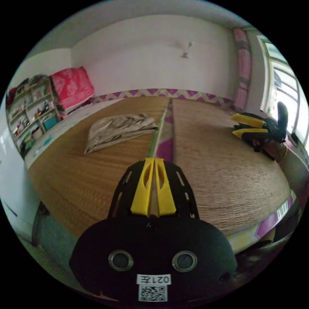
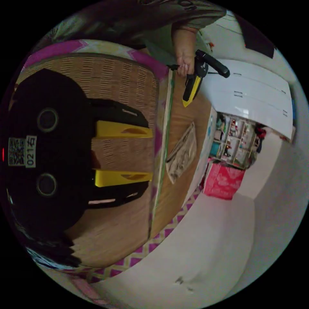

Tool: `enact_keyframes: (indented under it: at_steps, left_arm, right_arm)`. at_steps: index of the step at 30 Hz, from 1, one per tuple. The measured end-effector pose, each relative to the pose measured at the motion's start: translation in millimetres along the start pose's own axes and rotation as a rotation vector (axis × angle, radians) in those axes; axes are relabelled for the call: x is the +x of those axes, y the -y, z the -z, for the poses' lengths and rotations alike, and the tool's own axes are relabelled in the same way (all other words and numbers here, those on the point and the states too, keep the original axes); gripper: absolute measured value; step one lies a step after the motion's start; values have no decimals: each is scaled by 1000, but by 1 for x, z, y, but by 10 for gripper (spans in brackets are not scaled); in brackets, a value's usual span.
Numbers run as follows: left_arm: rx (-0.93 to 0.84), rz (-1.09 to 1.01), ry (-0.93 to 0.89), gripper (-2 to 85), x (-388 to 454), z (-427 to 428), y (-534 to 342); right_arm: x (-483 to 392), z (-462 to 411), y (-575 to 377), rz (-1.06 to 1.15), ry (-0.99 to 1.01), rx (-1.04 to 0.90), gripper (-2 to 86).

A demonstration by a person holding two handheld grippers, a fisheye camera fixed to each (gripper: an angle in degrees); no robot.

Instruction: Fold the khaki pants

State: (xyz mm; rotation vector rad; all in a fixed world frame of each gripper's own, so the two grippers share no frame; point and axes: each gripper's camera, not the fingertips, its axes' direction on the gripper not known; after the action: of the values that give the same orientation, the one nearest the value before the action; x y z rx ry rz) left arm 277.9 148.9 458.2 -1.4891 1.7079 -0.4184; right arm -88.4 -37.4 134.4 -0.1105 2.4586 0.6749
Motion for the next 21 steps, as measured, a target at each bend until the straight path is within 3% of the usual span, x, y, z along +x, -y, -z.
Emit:
enact_keyframes:
  at_steps: [6,12,17,21]
  left_arm:
    - [-138,237,-39,-10,-79,-24,-36]
    - [-144,231,-70,-10,-87,-18,-38]
    - [-138,263,-128,-10,-101,-14,-42]
    - [-142,256,-117,-10,-101,-10,-42]
  right_arm:
    - [-37,-151,141,163,8,-114,154]
    - [-67,-277,240,348,-79,-279,164]
    - [-78,-329,289,442,-92,-351,156]
    - [-86,-347,319,466,10,-403,85]
